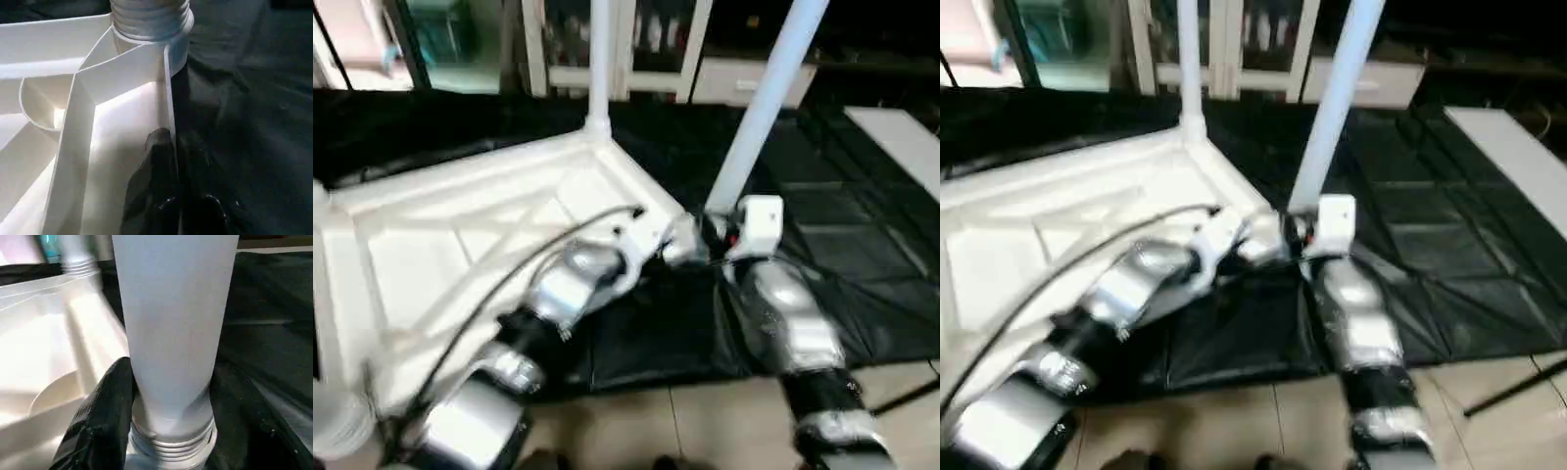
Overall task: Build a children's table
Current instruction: Rotate leg to tighten
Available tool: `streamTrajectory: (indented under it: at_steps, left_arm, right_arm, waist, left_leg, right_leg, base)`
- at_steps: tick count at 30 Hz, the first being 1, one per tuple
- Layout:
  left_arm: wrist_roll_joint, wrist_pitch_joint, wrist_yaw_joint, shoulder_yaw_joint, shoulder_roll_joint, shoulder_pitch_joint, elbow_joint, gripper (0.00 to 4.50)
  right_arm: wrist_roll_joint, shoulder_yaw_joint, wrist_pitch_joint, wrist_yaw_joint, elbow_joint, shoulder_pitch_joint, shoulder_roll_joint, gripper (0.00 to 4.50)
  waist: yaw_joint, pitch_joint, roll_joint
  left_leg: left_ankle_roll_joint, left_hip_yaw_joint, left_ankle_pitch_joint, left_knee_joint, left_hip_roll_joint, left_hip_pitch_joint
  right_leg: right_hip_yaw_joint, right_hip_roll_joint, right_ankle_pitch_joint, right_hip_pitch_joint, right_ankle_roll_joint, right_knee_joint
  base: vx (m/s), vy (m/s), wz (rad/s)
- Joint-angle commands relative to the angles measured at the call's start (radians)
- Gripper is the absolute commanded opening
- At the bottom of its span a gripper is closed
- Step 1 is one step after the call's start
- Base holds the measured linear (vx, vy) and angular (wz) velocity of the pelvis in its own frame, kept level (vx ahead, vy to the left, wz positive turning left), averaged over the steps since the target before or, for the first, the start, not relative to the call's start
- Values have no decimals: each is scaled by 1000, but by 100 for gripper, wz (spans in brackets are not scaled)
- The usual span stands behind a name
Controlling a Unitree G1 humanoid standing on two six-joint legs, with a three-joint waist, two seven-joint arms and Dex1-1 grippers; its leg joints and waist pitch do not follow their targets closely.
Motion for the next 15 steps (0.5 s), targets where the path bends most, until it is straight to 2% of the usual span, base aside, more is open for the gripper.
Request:
streamTrajectory:
  at_steps: [1, 3, 6, 7, 9, 10, 11, 15]
  left_arm:
    - [-15, -64, -12, 2, -42, -59, -37, 0]
    - [-10, -76, -15, 1, -52, -62, -25, 0]
    - [-7, -93, -14, 3, -51, -60, -8, 0]
    - [-10, -101, -16, 6, -45, -58, -4, 0]
    - [-11, -106, -17, 7, -41, -57, -1, 0]
    - [-14, -117, -23, 9, -32, -56, 6, 0]
    - [-15, -126, -31, 9, -27, -55, 6, 0]
    - [-13, -142, -68, 5, -2, -36, -13, 0]
  right_arm:
    - [-25, -11, 5, -45, 71, 3, 1, 193]
    - [-4, -1, -7, 14, 62, -10, 19, 193]
    - [19, 2, -22, 71, 47, -14, 24, 193]
    - [36, -5, -38, 94, 36, -11, 23, 193]
    - [39, -5, -41, 104, 30, -9, 21, 249]
    - [53, -12, -54, 124, 15, -4, 19, 249]
    - [59, -12, -61, 136, 4, -1, 15, 271]
    - [68, -6, -60, 177, -48, 17, -8, 306]
  waist:
    - [-2, -75, 3]
    - [6, -78, 2]
    - [11, -80, -1]
    - [17, -83, -1]
    - [21, -84, -1]
    - [23, -85, 1]
    - [26, -87, 0]
    - [34, -87, 1]
  left_leg:
    - [-81, -51, -475, -97, 73, 46]
    - [-45, -42, -394, -94, 72, 40]
    - [-11, -36, -335, -90, 72, 38]
    - [4, -32, -301, -86, 74, 41]
    - [15, -30, -267, -85, 74, 37]
    - [18, -30, -254, -85, 74, 37]
    - [26, -28, -239, -83, 75, 37]
    - [38, -29, -201, -85, 77, 35]
  right_leg:
    - [51, -83, -352, 21, -145, -79]
    - [57, -85, -284, 28, -159, -72]
    - [58, -83, -252, 32, -173, -69]
    - [60, -83, -229, 33, -186, -65]
    - [59, -82, -213, 36, -193, -61]
    - [59, -82, -205, 37, -196, -59]
    - [58, -82, -194, 39, -199, -58]
    - [56, -78, -170, 42, -208, -52]
  base:
    - [0, 0, 0]
    - [0, 0, 0]
    - [0, 0, 0]
    - [0, 0, 0]
    - [0, 0, 0]
    - [0, 0, 0]
    - [0, 0, 0]
    - [0, 0, 0]
